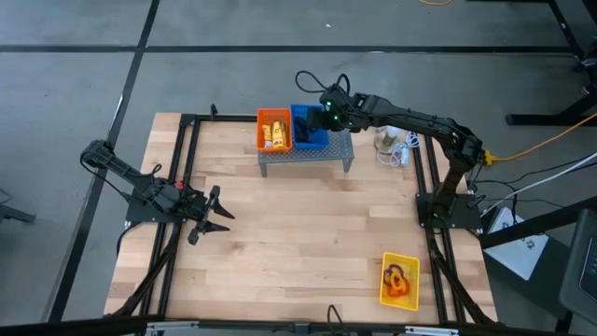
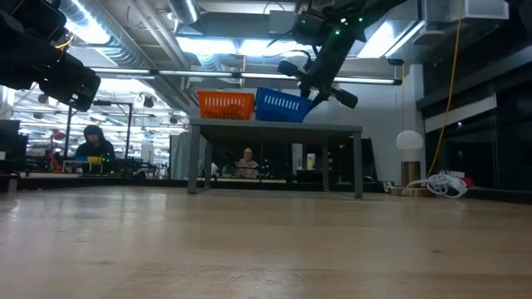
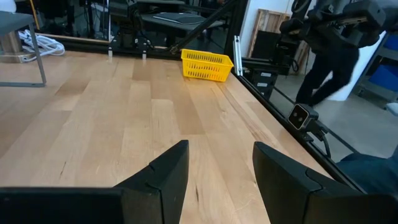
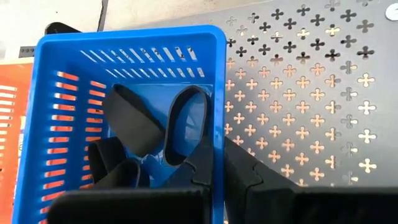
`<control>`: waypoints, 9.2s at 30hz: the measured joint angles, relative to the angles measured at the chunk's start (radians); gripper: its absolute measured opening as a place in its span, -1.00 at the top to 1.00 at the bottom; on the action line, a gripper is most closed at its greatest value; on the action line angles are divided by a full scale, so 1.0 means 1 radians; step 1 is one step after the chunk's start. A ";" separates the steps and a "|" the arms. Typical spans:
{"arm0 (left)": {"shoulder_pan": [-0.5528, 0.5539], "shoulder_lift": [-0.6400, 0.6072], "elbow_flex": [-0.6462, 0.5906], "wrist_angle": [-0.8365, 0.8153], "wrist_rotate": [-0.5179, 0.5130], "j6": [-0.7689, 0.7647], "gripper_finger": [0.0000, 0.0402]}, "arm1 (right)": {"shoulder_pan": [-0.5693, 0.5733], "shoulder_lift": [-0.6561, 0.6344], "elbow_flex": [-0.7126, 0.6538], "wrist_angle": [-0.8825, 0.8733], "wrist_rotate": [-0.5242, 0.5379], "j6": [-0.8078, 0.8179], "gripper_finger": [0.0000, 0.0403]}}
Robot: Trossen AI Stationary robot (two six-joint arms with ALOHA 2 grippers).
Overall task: Pick & Place Office Desk Supplies
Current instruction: Put the blue bin onto the shelf, then put the yellow bin onto the shelf
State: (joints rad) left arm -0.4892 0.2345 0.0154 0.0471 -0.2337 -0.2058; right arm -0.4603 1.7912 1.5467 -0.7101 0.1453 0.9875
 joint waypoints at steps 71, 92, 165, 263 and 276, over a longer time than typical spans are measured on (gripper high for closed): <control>0.000 0.000 0.000 0.006 -0.055 0.012 0.14 | 0.836 -0.122 0.063 -0.695 0.312 0.215 0.24; 0.000 0.000 0.000 0.008 -0.059 0.045 0.14 | 1.406 -0.121 -0.296 -0.594 -0.073 1.276 0.24; 0.000 0.013 0.000 -0.020 0.020 0.008 0.14 | 1.482 0.075 -0.344 -0.401 -0.071 1.290 0.97; 0.000 0.013 0.000 -0.006 0.019 -0.008 0.14 | -0.163 -0.082 0.094 -0.502 -0.059 -0.232 0.99; 0.000 0.012 0.000 -0.009 0.046 -0.011 0.14 | -0.163 -0.078 0.090 -0.501 -0.065 -0.215 0.99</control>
State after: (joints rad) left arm -0.4896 0.2469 0.0154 0.0383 -0.1879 -0.2169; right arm -0.6231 1.7130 1.6366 -1.2110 0.0805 0.7730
